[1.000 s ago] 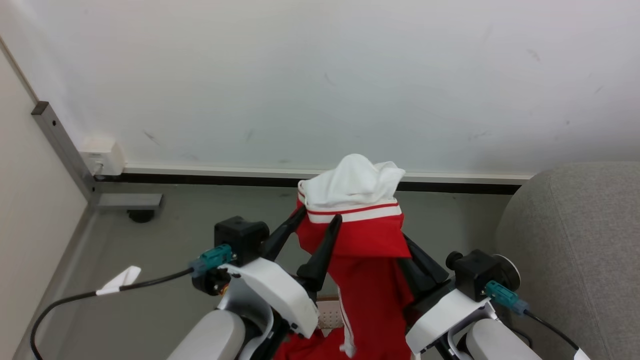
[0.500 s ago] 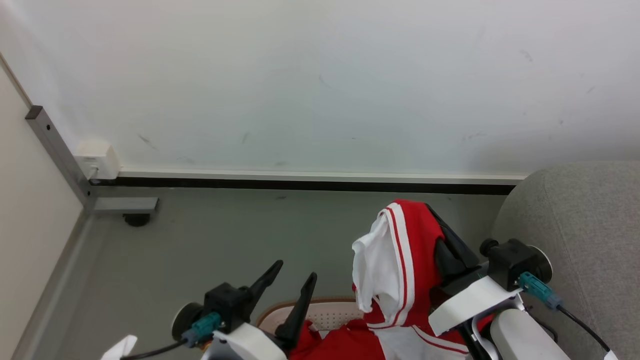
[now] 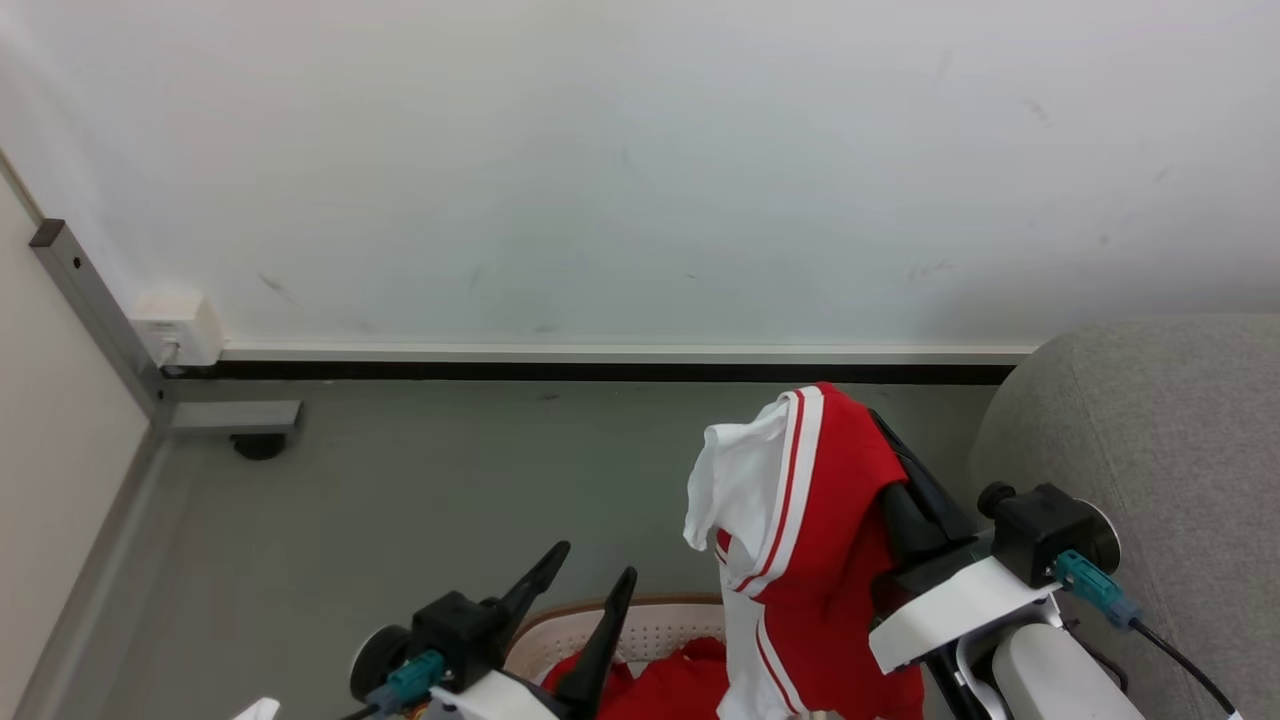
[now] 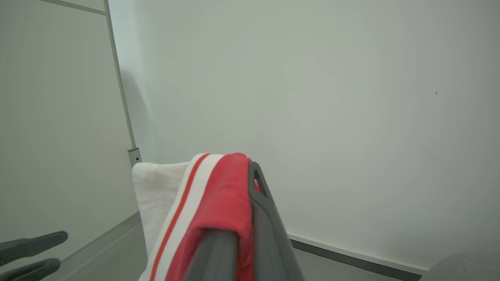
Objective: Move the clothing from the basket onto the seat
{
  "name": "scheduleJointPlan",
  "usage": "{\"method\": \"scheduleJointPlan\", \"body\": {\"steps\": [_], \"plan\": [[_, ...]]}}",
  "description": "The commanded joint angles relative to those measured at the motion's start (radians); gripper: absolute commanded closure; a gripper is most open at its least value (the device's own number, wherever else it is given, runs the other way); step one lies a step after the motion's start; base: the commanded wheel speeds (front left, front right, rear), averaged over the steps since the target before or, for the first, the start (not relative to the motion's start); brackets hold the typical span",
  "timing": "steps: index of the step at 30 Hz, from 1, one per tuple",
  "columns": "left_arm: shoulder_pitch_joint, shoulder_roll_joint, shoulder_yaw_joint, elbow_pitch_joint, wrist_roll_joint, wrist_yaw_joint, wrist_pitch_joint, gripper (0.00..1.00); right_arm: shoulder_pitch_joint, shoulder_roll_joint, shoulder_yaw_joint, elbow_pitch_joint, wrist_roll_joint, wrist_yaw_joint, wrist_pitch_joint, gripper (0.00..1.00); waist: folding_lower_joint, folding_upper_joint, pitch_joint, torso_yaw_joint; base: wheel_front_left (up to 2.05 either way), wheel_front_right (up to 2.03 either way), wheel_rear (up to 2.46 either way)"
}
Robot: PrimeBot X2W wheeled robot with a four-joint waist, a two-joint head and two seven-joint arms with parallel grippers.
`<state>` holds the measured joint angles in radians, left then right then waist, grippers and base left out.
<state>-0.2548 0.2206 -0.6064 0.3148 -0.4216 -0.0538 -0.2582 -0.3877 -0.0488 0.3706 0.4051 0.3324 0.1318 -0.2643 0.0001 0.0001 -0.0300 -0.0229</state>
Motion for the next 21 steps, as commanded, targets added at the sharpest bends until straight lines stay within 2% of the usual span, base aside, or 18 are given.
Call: {"method": "scheduleJointPlan", "body": {"steps": [1, 9, 21], "plan": [[0.01, -0.003, 0.004, 0.001, 0.016, -0.004, -0.007, 0.0, 0.002, -0.003, -0.001, -0.008, -0.008, -0.002, 0.0, 1.0, -0.0001, -0.0001, 0.002, -0.008, 0.0, 0.0, 0.0], [0.012, -0.009, 0.011, -0.007, 0.025, -0.013, -0.006, 0.0, 0.003, -0.003, -0.025, -0.03, -0.027, -0.002, 0.0, 1.0, -0.0001, -0.0001, 0.017, -0.068, 0.0, 0.0, 0.0], [0.013, -0.029, 0.005, -0.032, 0.049, -0.028, -0.006, 0.0, 0.021, -0.013, -0.059, -0.069, -0.069, -0.002, 0.0, 1.0, -0.0001, -0.0001, 0.042, -0.226, 0.0, 0.0, 0.0]]}}
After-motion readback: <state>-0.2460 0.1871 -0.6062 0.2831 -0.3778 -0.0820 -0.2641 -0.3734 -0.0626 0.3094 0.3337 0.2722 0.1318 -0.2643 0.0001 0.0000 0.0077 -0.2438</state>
